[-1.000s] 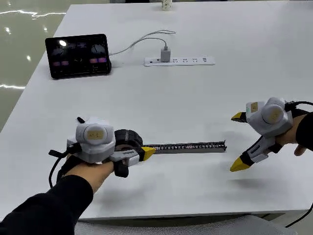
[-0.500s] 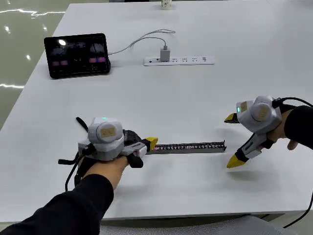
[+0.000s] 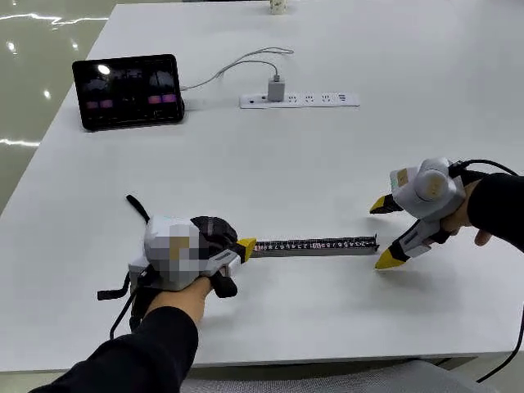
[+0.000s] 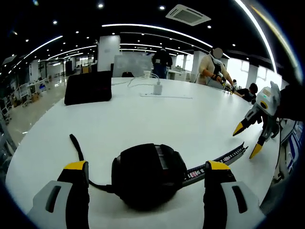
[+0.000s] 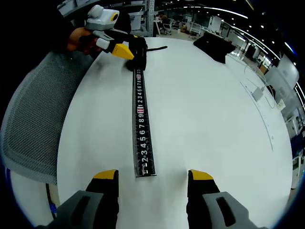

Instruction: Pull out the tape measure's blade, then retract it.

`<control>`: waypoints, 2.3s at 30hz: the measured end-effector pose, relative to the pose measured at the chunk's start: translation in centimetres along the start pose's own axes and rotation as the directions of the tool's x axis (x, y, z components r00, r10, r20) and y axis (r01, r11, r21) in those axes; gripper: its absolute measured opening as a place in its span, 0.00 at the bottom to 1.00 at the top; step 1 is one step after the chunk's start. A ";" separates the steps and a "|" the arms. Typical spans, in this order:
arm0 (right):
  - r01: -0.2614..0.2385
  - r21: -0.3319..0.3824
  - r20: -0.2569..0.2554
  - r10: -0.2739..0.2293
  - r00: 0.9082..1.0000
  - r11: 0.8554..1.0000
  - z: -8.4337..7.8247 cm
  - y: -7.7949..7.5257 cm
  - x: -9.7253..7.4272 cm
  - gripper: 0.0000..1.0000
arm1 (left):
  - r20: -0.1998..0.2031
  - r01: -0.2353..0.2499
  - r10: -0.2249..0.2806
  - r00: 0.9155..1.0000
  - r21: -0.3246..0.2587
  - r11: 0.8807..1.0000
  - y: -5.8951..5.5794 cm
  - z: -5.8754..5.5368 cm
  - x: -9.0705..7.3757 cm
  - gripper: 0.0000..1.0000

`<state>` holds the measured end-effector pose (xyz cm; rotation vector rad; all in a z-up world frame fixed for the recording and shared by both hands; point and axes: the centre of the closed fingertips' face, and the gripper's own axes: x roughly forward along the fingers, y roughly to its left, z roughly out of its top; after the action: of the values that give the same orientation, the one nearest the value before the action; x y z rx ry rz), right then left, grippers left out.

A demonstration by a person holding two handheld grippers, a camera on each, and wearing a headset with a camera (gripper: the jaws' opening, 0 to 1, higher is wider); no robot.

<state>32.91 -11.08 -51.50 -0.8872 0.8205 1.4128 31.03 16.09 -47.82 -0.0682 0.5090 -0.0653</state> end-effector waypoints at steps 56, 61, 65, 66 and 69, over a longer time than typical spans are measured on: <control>-0.039 0.019 -0.066 0.040 0.997 0.999 0.0 0.5 0.8 0.10 | -0.010 -0.012 0.011 1.000 -0.045 0.999 0.1 -0.1 1.4 0.65; -0.034 0.009 -0.068 0.035 0.997 0.999 -0.2 0.4 0.8 0.11 | -0.011 -0.006 0.006 1.000 0.011 1.000 0.0 -0.4 1.5 0.65; -0.023 0.002 -0.078 0.023 0.997 1.000 -0.2 0.3 0.9 0.11 | -0.017 -0.008 0.009 1.000 0.057 0.998 0.0 -0.6 1.5 0.64; -0.023 0.000 -0.075 0.022 0.997 1.000 -0.2 0.2 0.9 0.11 | -0.019 -0.008 0.009 1.000 0.066 0.998 0.0 -0.6 1.6 0.64; -0.028 -0.010 -0.075 0.027 0.997 1.000 -0.1 0.2 1.0 0.11 | -0.028 -0.008 0.010 1.000 0.060 0.998 0.1 -0.6 1.6 0.63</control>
<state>32.76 -10.78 -52.43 -0.9457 0.8848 1.4159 32.15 16.02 -49.19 -0.0066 0.5356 -0.0725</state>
